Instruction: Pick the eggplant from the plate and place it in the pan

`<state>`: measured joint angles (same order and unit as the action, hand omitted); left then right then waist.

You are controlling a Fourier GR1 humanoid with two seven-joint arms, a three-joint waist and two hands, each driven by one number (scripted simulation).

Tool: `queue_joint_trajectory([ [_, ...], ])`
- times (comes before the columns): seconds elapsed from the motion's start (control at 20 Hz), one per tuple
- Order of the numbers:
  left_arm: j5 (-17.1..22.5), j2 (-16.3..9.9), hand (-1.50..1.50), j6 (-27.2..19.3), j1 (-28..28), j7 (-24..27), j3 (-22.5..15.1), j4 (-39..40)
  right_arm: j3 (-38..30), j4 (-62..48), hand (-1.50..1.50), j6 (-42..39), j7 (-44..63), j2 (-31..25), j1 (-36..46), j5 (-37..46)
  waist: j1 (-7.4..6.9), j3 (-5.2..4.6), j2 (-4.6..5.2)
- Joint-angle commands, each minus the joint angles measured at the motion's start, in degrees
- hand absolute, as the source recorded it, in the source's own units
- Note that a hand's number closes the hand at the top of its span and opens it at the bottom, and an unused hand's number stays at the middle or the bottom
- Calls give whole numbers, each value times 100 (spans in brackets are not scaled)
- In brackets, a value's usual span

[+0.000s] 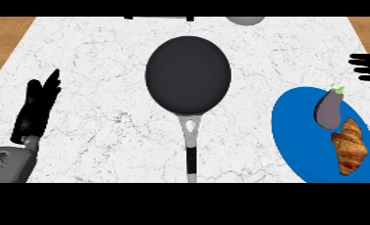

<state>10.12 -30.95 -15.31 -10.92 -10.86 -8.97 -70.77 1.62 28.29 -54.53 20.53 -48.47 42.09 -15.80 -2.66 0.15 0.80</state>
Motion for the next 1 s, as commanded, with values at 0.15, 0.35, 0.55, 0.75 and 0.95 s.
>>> queue_joint_trajectory([
  [0.15,-5,1,0,205,-61,10,264,147,435,-278,-150,115,-949,429,-26,1099,97,0,-14],
  [0.35,-212,205,0,-14,218,-162,148,-300,495,-660,-150,-36,-1299,317,100,1503,90,1,-26],
  [0.55,-145,130,0,297,324,245,388,15,699,-771,-150,-29,-1870,456,-15,1961,103,-1,-16],
  [0.75,-292,176,0,281,148,-66,477,-63,552,-999,-150,98,-1953,608,189,2080,147,-5,-36],
  [0.95,-352,162,0,388,257,-117,641,-107,423,-982,-150,198,-1663,898,326,2079,197,-12,-62],
])
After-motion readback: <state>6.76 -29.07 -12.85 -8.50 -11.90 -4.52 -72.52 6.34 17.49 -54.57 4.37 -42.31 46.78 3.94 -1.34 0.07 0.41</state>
